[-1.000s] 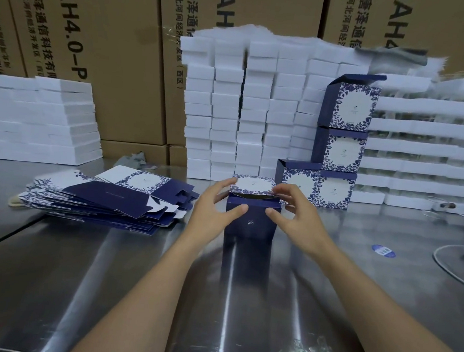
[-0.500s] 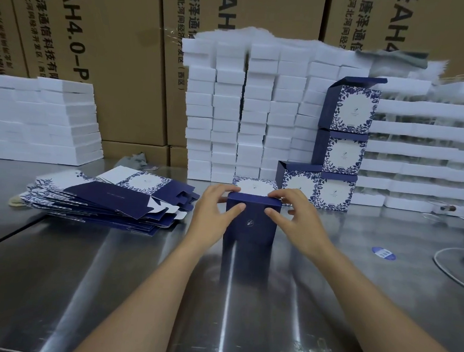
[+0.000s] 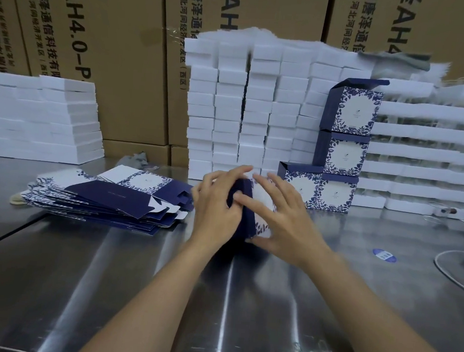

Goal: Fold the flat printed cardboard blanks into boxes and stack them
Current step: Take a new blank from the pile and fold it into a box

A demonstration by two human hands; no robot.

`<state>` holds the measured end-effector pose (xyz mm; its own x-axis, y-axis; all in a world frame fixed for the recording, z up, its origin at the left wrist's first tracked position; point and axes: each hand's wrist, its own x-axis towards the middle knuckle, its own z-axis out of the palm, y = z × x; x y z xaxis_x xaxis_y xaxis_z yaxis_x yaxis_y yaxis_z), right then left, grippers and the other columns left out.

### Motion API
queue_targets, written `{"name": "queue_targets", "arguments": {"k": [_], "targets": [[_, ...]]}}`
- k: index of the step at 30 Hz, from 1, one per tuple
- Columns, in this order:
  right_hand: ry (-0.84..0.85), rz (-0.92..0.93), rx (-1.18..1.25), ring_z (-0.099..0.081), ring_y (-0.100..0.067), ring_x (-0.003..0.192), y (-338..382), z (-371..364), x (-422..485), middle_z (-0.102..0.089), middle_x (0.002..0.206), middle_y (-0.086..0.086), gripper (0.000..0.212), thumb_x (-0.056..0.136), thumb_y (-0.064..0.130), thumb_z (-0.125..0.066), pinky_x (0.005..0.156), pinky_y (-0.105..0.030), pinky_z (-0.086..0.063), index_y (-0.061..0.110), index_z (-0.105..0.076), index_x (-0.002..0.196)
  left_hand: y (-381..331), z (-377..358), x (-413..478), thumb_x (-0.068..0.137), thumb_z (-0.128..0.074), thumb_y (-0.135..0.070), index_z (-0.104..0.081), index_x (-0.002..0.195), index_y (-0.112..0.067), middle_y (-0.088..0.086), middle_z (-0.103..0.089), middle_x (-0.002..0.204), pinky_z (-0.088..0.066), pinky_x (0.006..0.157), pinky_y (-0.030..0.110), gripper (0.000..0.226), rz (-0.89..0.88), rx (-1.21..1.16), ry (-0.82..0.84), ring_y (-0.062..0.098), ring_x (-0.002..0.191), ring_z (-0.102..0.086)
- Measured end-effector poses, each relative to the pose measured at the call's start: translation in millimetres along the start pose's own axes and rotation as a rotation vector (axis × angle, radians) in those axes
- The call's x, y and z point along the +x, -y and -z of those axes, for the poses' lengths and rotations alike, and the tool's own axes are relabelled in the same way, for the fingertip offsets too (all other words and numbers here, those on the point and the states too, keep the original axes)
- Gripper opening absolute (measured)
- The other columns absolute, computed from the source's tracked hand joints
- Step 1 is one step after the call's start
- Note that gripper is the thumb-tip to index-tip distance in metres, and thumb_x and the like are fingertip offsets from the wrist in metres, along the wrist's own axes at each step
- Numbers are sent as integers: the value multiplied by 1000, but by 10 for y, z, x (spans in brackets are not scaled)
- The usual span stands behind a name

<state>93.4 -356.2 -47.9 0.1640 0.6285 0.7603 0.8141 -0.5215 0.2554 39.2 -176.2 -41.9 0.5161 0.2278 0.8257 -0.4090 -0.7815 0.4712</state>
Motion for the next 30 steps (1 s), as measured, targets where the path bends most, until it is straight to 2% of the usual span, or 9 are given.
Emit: {"name": "queue_targets", "arguments": {"k": [3,6,9,12,15,19,22,26,30], "targets": [[14,-89,91,-41,-34,150,99,-42,-14,-17,176,-9,102,67,59,-88,113,-54,-40,43,-38,155,-54,-47,-24,93,-51,-2,-42,151,-57,-30,-56,137,-41,109,31,80,-27,-200,118,4,133,-46],[-121,-421,163,-53,-24,140,169,-113,-8,-29,170,1,81,67,65,-76,101,-47,-49,41,-47,139,-56,-118,-84,102,-58,-21,-42,152,-52,-22,-42,153,-40,112,29,61,-32,-216,92,2,143,-39],[-144,-763,303,-50,-12,135,89,-173,-46,-41,154,9,76,64,77,-74,103,-42,-51,43,-49,126,37,-204,-117,107,-53,-38,-64,133,-43,-20,-44,150,-35,111,24,29,27,-70,87,-1,141,-35],[-9,-803,437,-50,-7,127,-52,-192,-175,-50,139,18,83,62,78,-77,104,-38,-48,51,-43,133,142,-237,-161,111,-45,-42,-63,136,-46,-22,-39,156,-29,106,21,31,67,2,197,2,145,-29],[-27,-827,453,-52,-7,123,-54,-251,-193,-55,134,18,83,61,74,-80,96,-33,-44,56,-39,132,169,-247,-197,111,-42,-41,-50,147,-52,-21,-31,161,-31,108,23,38,85,-57,264,1,148,-28],[-129,-860,350,-53,-16,127,-188,-131,172,-53,138,4,86,65,68,-82,100,-40,-47,51,-39,138,115,-217,-171,110,-48,-30,-53,140,-52,-18,-33,155,-44,106,31,37,223,-227,5,0,138,-41],[-236,-880,231,-54,-28,128,-669,132,693,-50,144,-6,86,72,64,-82,98,-43,-49,43,-37,142,195,-195,-139,105,-53,-19,-68,112,-38,-10,-42,146,-46,102,36,26,376,-263,-99,9,137,-45],[-230,-972,78,-56,-39,124,-1220,279,1199,-48,142,-13,86,76,66,-78,93,-49,-52,38,-34,144,376,-120,18,96,-60,-17,-70,97,-36,-19,-48,131,-44,84,33,21,322,-15,4,6,121,-47],[-114,-1084,0,-51,-44,129,-1427,34,1238,-44,145,-18,86,81,61,-79,92,-50,-49,30,-33,147,625,204,368,96,-63,-27,-67,113,-35,-9,-57,124,-49,93,44,19,338,274,164,21,111,-56]]}}
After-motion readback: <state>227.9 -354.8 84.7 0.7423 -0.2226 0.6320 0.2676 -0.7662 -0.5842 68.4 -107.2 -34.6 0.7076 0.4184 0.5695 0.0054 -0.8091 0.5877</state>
